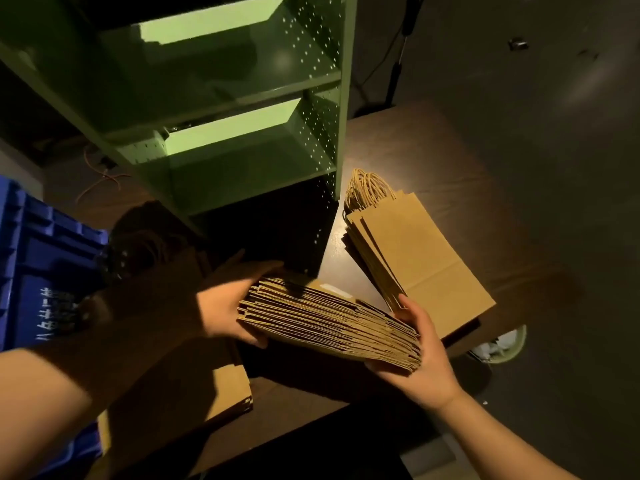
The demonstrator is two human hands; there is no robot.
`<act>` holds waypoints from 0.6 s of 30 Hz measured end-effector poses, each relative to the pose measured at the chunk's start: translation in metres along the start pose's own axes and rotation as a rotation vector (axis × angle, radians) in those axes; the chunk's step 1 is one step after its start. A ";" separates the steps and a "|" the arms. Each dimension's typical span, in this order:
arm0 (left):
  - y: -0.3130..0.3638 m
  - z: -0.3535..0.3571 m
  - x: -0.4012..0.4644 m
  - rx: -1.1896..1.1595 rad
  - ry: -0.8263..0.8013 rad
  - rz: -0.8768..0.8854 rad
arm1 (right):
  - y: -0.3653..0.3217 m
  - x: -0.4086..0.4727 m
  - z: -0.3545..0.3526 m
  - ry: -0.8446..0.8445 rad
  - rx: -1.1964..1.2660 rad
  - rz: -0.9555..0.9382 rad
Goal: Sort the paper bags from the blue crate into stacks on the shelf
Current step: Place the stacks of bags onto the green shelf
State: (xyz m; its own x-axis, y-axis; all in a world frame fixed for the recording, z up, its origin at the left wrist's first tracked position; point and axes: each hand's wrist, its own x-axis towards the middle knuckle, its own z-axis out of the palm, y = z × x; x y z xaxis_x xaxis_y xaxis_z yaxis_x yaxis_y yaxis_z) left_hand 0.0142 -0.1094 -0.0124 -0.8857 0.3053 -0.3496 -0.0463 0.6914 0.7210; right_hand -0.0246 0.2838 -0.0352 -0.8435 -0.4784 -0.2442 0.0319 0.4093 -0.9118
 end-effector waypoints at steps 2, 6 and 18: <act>0.004 0.002 0.003 -0.125 -0.035 -0.087 | 0.005 0.002 0.001 0.023 -0.008 -0.026; 0.011 -0.001 0.009 -0.315 -0.172 -0.242 | 0.010 0.010 0.003 -0.045 -0.054 -0.049; 0.017 0.000 0.022 -0.303 -0.217 -0.317 | 0.003 0.001 0.009 0.130 0.097 -0.070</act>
State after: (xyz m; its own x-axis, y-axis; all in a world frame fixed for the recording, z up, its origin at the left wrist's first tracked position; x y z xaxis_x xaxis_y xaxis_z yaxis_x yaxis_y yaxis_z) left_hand -0.0060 -0.0909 -0.0074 -0.6911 0.2628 -0.6733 -0.4584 0.5609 0.6894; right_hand -0.0208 0.2779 -0.0411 -0.9075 -0.3961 -0.1398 0.0167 0.2985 -0.9543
